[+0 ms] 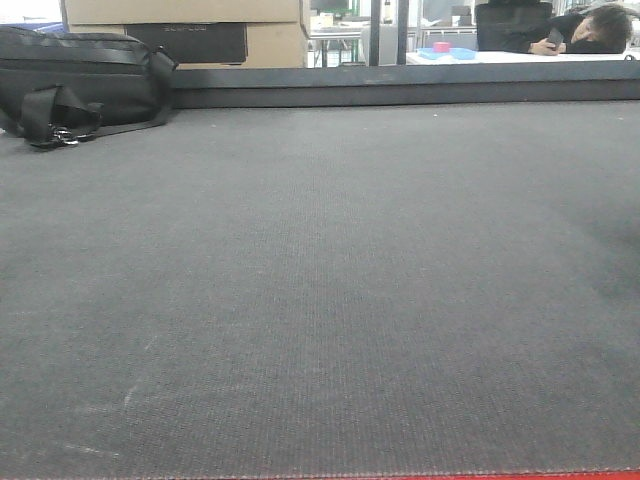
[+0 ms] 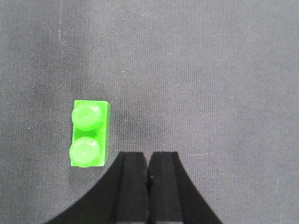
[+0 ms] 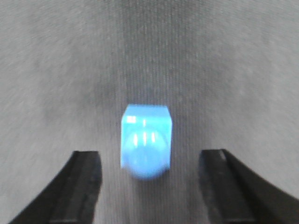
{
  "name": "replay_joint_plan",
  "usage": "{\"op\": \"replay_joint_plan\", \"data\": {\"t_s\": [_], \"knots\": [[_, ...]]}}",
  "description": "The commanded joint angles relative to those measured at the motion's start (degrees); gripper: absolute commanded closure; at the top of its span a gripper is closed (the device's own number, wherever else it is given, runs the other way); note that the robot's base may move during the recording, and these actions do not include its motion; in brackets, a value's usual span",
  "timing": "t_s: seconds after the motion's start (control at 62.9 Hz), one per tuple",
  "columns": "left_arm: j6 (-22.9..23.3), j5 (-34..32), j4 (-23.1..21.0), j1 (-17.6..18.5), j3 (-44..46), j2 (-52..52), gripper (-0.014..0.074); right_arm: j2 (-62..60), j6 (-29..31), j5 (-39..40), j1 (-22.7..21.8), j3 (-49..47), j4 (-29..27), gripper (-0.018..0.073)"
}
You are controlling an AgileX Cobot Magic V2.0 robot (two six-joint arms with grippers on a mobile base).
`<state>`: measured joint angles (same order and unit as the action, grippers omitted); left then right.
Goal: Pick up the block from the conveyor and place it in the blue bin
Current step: 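Close left gripper on green block and right gripper on blue block, then lift both held blocks up off the conveyor belt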
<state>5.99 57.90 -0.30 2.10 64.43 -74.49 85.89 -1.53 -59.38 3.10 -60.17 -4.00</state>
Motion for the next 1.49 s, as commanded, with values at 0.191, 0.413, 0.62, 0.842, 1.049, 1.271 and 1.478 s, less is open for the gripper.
{"op": "replay_joint_plan", "data": {"t_s": [0.191, 0.413, 0.62, 0.842, 1.049, 1.271, 1.478], "knots": [[0.17, -0.2, -0.48, -0.15, 0.44, -0.01, 0.0707, 8.37, -0.5, 3.36, -0.04, -0.19, 0.31, 0.023], [3.37, 3.77, -0.07, -0.87, 0.44, -0.8, 0.0707, 7.99, -0.63, 2.51, -0.04, -0.71, 0.31, 0.0728], [-1.05, 9.66, -1.88, -5.82, 2.58, -4.69, 0.0707, 1.94, -0.74, 1.17, -0.04, -2.85, -1.17, 0.0721], [-7.69, 3.22, -1.72, -7.04, 2.88, -9.9, 0.0707, -2.65, -0.74, 3.04, -0.04, -3.42, -5.49, 0.0721], [-11.83, 0.03, -0.44, -7.04, 2.88, -13.36, 0.0494, -2.49, -0.74, 3.16, -0.04, -2.94, -5.71, 0.0721], [-11.37, 0.15, -0.23, -7.04, 1.21, -16.97, 0.0127, -2.49, -0.74, 3.4, -0.04, -3.02, -5.71, 0.0721], [-10.07, -2.42, 0.95, -7.04, -0.17, -22.57, 0.0257, -2.49, -0.74, 4.34, -0.04, -3.02, -5.71, 0.0721]]}}
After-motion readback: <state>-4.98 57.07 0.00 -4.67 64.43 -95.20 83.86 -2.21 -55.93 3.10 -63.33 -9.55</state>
